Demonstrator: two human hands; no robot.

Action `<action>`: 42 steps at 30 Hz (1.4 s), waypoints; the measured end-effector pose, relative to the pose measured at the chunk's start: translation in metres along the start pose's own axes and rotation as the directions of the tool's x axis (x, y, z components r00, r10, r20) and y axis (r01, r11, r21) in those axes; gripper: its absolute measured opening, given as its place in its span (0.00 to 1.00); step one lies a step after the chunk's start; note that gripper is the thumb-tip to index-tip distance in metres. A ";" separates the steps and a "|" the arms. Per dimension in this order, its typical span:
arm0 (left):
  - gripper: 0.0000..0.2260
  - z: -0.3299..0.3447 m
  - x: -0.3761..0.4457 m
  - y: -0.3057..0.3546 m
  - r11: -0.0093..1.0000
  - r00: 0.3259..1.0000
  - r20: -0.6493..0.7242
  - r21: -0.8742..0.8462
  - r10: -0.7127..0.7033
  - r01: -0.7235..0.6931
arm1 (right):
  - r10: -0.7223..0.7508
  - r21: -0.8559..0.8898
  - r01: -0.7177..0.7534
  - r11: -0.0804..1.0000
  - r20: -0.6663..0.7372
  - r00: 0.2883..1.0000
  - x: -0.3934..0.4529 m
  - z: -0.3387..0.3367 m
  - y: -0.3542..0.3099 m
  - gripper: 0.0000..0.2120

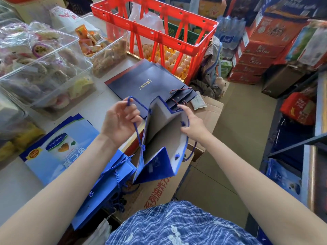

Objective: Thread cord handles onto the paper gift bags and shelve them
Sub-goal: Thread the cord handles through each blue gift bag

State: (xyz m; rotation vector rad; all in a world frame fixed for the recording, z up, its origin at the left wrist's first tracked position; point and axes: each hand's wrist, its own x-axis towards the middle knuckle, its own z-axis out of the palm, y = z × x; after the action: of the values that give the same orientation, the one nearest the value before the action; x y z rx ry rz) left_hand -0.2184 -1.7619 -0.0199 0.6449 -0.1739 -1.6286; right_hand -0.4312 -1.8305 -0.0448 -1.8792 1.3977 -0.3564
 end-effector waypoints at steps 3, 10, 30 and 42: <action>0.04 -0.001 0.002 0.004 0.941 0.989 -0.141 0.330 -0.034 0.080 | 0.062 0.127 -0.055 0.990 -0.051 0.997 0.001 -0.002 0.006 0.35; 0.12 0.043 0.005 -0.009 0.520 1.000 0.012 0.854 0.005 -0.013 | 0.214 0.393 -0.291 0.872 0.226 0.950 -0.001 -0.003 -0.022 0.24; 0.08 0.022 0.016 -0.050 0.324 0.963 -0.176 0.916 -0.204 0.236 | -0.116 0.662 -0.183 0.727 0.382 0.917 -0.027 -0.032 -0.083 0.22; 0.15 0.020 -0.001 -0.051 0.360 0.958 -0.150 0.903 -0.244 0.233 | -0.048 0.741 -0.074 0.667 0.142 0.989 -0.026 -0.055 -0.089 0.14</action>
State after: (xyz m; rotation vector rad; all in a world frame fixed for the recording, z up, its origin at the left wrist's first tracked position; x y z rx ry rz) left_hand -0.2722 -1.7569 -0.0267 1.5890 -1.1204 -1.7269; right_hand -0.4127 -1.8188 0.0606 -1.1684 0.9359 -0.6544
